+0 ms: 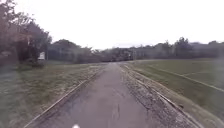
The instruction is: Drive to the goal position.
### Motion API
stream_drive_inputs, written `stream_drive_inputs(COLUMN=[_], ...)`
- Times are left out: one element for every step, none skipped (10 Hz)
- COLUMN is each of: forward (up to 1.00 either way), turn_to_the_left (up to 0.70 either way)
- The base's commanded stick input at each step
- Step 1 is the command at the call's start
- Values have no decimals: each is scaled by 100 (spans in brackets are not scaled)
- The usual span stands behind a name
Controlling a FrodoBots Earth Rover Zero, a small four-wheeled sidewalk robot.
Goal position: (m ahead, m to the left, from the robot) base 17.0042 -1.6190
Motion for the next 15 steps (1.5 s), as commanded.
stream_drive_inputs(forward=[45, 45, 45, 45, 45, 45, 45, 45, 45, 45, 45, 45, 45, 45, 45], turn_to_the_left=[0, 0, 0, 0, 0, 0, 0, 0, 0, 0, 0, 0, 0, 0, 0])
